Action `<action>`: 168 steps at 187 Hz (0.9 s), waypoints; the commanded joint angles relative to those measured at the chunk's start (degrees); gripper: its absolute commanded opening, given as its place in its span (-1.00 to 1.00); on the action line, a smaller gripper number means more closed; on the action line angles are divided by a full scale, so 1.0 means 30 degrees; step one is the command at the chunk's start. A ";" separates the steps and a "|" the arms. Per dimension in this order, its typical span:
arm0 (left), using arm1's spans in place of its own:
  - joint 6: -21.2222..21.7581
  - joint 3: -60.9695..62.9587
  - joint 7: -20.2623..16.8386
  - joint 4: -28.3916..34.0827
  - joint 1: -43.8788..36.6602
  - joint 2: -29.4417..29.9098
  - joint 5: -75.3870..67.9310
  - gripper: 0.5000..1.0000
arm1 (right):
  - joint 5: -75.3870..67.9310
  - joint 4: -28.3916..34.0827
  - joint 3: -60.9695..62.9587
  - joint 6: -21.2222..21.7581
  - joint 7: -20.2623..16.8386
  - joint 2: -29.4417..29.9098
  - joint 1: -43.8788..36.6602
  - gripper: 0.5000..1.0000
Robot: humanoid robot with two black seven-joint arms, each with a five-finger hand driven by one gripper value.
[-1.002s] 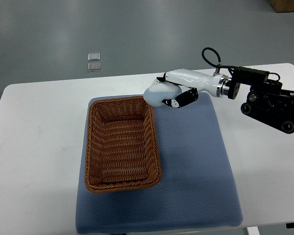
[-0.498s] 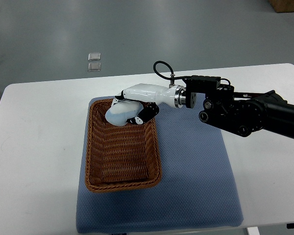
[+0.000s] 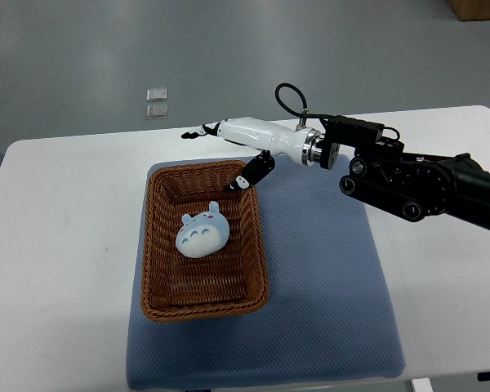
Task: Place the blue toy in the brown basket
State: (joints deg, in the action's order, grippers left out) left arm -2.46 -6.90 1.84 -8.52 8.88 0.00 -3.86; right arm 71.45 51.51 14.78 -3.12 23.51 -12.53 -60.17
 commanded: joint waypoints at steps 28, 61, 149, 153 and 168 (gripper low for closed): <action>0.0000 0.0046 0.0002 0.0000 0.0000 0.0000 -0.0003 1.00 | -0.4919 -0.0004 0.5237 -0.0629 -0.1800 -0.1683 0.3003 0.57; 0.0000 0.0075 0.0031 0.0029 0.0000 0.0000 -0.0003 1.00 | -0.6970 -0.0033 0.8695 -0.0629 -0.2504 -0.1625 0.5523 0.57; 0.0000 0.0075 0.0002 0.0029 -0.0059 0.0000 -0.0032 1.00 | -1.1864 -0.0091 1.4380 0.1041 -0.3793 0.0426 0.9830 0.58; 0.0000 0.0075 0.0002 0.0029 -0.0059 0.0000 -0.0032 1.00 | -1.1864 -0.0063 1.4585 0.1070 -0.3910 0.0484 0.9919 0.58; 0.0000 0.0075 0.0002 0.0029 -0.0088 0.0000 -0.0032 1.00 | -1.2157 -0.0062 1.5201 0.1129 -0.4262 0.0631 1.0182 0.58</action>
State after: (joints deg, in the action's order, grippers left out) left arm -2.46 -6.68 1.86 -8.47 8.70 0.00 -3.95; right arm 35.87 51.30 57.90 -0.15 12.07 -11.37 -30.80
